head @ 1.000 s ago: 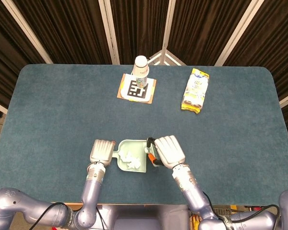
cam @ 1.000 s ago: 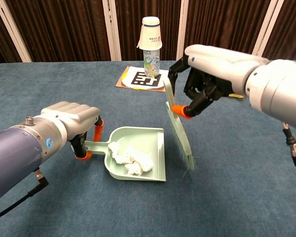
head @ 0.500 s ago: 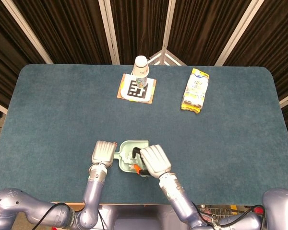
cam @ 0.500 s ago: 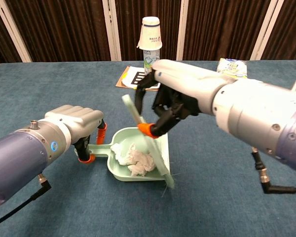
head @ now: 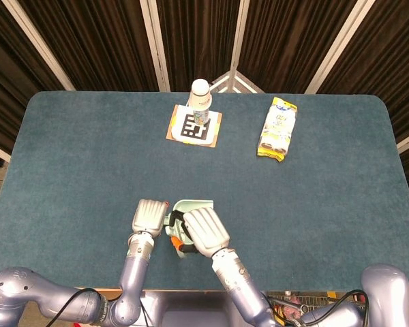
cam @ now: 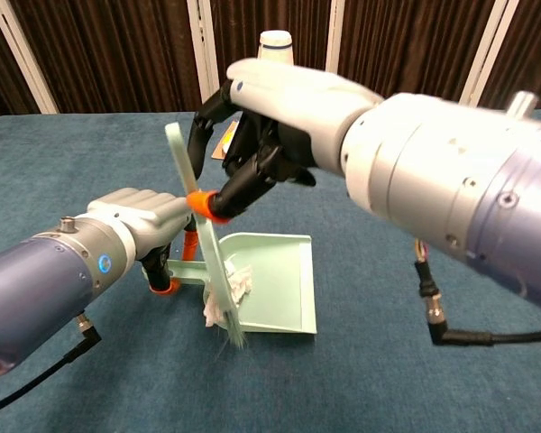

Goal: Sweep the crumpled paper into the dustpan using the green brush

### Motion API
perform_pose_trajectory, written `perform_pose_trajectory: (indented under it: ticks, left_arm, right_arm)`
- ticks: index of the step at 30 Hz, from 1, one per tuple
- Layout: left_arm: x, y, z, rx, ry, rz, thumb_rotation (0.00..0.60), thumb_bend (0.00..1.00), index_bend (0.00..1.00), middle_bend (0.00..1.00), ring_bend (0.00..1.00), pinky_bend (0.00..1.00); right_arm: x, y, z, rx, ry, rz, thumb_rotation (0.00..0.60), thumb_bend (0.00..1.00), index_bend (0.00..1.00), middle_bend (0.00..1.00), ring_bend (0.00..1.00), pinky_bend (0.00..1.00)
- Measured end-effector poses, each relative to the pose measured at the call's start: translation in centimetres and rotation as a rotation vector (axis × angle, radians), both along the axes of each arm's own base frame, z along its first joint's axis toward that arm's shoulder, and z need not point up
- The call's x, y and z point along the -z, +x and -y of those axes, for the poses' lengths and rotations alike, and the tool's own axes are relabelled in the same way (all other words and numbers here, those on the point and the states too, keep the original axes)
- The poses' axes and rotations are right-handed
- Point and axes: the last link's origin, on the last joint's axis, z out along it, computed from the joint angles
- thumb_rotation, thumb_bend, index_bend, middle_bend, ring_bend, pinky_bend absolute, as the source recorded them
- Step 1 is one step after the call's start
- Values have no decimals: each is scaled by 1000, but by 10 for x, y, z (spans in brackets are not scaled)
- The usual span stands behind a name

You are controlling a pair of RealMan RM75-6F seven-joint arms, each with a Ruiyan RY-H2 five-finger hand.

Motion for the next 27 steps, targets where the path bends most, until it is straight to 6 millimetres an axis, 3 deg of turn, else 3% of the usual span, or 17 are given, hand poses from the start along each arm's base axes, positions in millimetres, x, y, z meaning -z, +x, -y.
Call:
perform_pose_trajectory:
  ticks: [4, 10, 21, 27]
  left_arm:
    - [-2, -2, -1, 1, 4, 1, 600, 243, 353, 990, 995, 1000]
    - [-7, -5, -2, 7, 16, 7, 600, 65, 247, 961, 982, 1000]
    - [-25, -5, -4, 37, 59, 62, 600, 31, 205, 928, 957, 1000]
    - [-51, -6, -6, 69, 108, 152, 600, 31, 201, 856, 883, 946]
  right_arm:
    - [-9, -5, 9, 14, -41, 0, 600, 614, 792, 900, 919, 885]
    - [-23, -12, 21, 37, -82, 10, 600, 615, 792, 900, 919, 885]
    - [-37, -22, 26, 37, -121, -17, 600, 614, 792, 900, 919, 885]
    - [-46, -42, 33, 54, -162, -61, 600, 614, 792, 900, 919, 885]
